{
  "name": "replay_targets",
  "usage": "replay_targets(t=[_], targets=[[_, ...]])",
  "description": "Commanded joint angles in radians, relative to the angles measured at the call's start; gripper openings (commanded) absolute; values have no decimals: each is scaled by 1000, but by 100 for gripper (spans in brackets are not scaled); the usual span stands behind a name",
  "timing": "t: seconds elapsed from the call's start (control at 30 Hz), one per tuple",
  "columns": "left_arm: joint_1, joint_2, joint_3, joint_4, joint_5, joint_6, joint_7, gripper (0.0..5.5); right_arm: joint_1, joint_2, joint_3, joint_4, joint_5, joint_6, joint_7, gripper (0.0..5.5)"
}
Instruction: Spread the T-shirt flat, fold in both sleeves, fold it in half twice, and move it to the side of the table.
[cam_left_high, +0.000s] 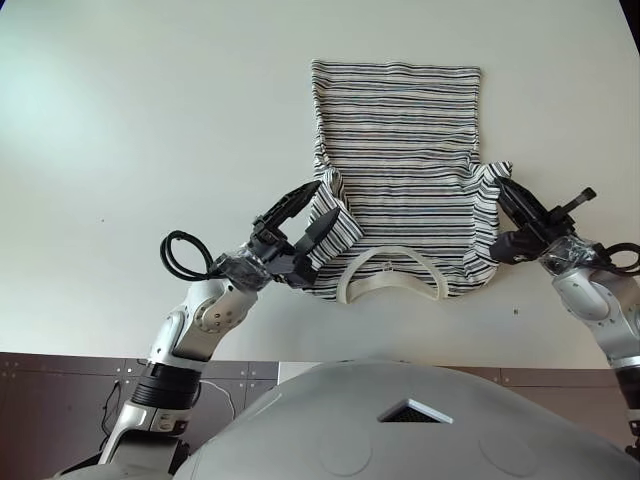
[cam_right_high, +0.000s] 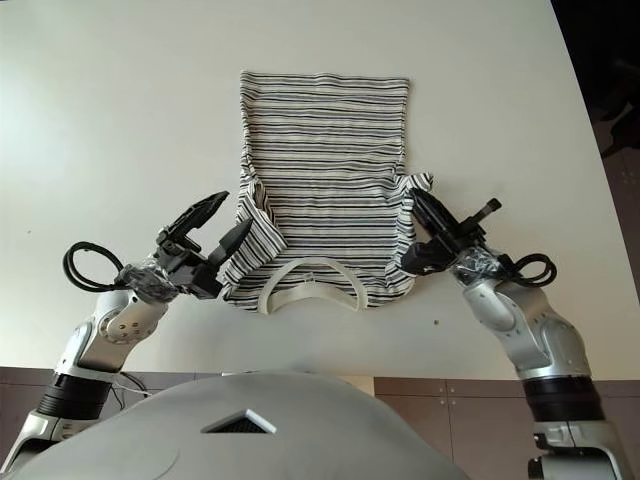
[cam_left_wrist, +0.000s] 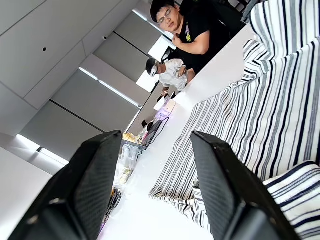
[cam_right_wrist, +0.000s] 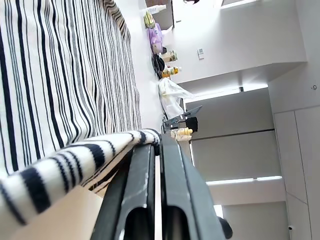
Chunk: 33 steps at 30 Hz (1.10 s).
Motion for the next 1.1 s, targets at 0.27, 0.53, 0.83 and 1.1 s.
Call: replay_targets(t=[0.27, 0.53, 0.83, 1.1], targets=[[-15, 15, -14, 32, 17, -7, -7, 256, -47, 41, 140, -6, -17, -34, 107, 11], [-30, 17, 0, 39, 5, -5, -4, 256, -67, 41, 146, 40, 14, -31, 145, 55], [-62, 75, 47, 57, -63, -11, -33, 256, -38, 47, 117, -5, 69, -22, 167, 200], [12, 369, 180, 176, -179, -63, -199, 310, 255, -76, -184, -185, 468, -38, 312, 271]])
